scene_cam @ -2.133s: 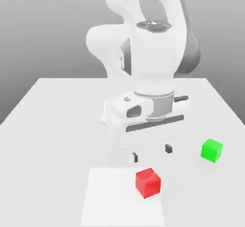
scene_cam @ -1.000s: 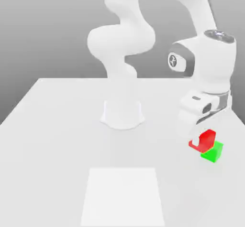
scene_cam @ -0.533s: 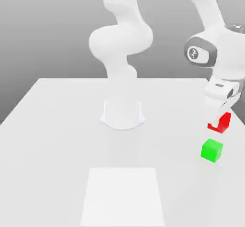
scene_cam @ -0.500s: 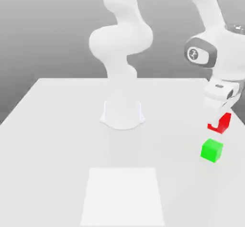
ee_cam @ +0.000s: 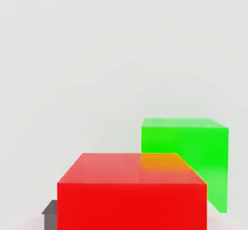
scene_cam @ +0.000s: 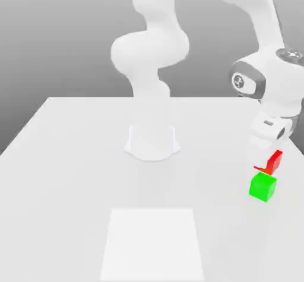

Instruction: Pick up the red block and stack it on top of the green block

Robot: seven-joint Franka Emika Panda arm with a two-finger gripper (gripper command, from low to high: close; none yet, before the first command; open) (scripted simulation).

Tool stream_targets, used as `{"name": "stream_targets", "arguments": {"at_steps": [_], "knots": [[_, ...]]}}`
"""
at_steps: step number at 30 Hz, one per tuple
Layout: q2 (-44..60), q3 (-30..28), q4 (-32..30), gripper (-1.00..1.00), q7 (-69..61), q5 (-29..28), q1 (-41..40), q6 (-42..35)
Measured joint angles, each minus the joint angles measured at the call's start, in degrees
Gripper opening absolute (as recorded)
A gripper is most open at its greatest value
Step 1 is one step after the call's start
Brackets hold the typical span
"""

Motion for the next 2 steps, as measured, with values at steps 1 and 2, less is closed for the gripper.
{"name": "stream_targets", "arguments": {"at_steps": [1, 2], "knots": [[0.4, -0.2, 0.0, -1.00, 0.4, -0.6, 0.0, 0.4], [0.8, -0.4, -0.1, -1.00, 0.9, -1.3, 0.1, 0.8]]}}
